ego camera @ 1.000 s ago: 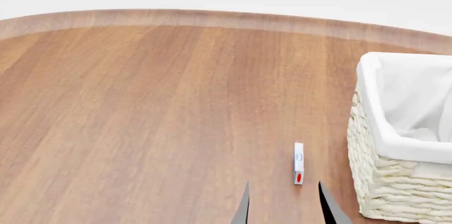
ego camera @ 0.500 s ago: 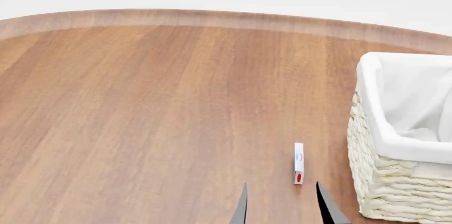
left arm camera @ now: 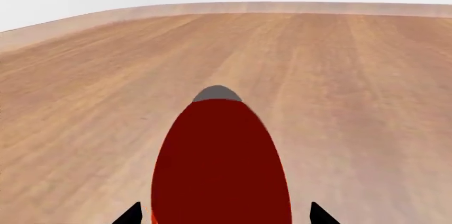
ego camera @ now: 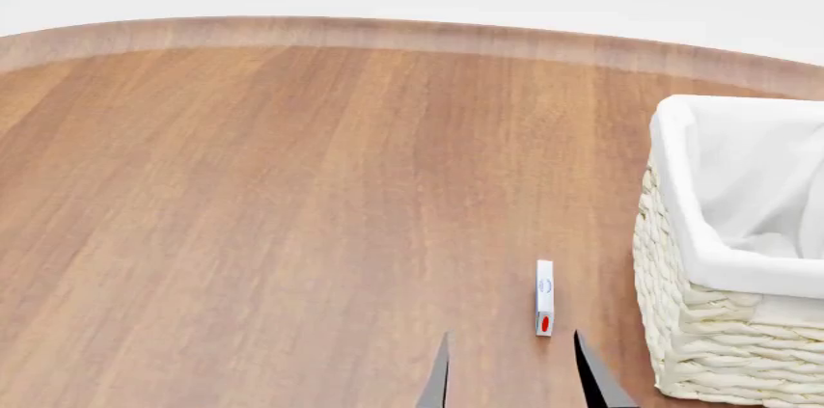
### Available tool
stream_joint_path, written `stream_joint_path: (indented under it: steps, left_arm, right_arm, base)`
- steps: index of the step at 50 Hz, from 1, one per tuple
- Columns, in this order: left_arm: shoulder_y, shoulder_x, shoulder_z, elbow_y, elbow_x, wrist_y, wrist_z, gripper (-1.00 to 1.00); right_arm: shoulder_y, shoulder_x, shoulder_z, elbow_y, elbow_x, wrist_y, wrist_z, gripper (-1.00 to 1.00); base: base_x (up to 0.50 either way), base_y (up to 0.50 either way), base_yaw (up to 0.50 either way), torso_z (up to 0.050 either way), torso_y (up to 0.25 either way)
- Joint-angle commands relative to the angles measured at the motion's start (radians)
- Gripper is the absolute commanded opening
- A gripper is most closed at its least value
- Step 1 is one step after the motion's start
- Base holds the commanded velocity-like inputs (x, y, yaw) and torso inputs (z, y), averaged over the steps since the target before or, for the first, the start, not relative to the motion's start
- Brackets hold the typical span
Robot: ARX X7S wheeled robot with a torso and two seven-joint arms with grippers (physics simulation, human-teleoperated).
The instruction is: Pick up the ketchup, and put it in the basket.
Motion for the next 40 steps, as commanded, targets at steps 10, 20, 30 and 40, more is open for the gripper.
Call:
stream_joint_path:
  steps: [10,20,30,40]
  left_arm:
    - [-0.071,0.01,0.001,-0.136,0.011,0.061,0.015,1.0]
    - [-0.098,0.014,0.005,-0.192,0.042,0.082,-0.009,1.0]
    - [-0.087,0.013,0.005,-0.176,0.039,0.078,-0.014,-1.0]
    - [-0.074,0.014,0.002,-0.15,0.042,0.07,-0.036,-1.0]
  right_arm:
    - [0.0,0.009,-0.008,0.002,0.007,-0.006,0.008,1.0]
    - [0.001,0.013,-0.01,0.003,0.011,-0.01,0.011,1.0]
    - [0.003,0.016,-0.012,0.003,0.013,-0.011,0.016,1.0]
    - [0.004,0.019,-0.016,0.001,0.018,-0.009,0.022,1.0]
  base:
    - [0.0,0.0,0.0,0.0,0.0]
    - [0.0,0.0,0.0,0.0,0.0]
    - [0.0,0.0,0.0,0.0,0.0]
    - [0.0,0.0,0.0,0.0,0.0]
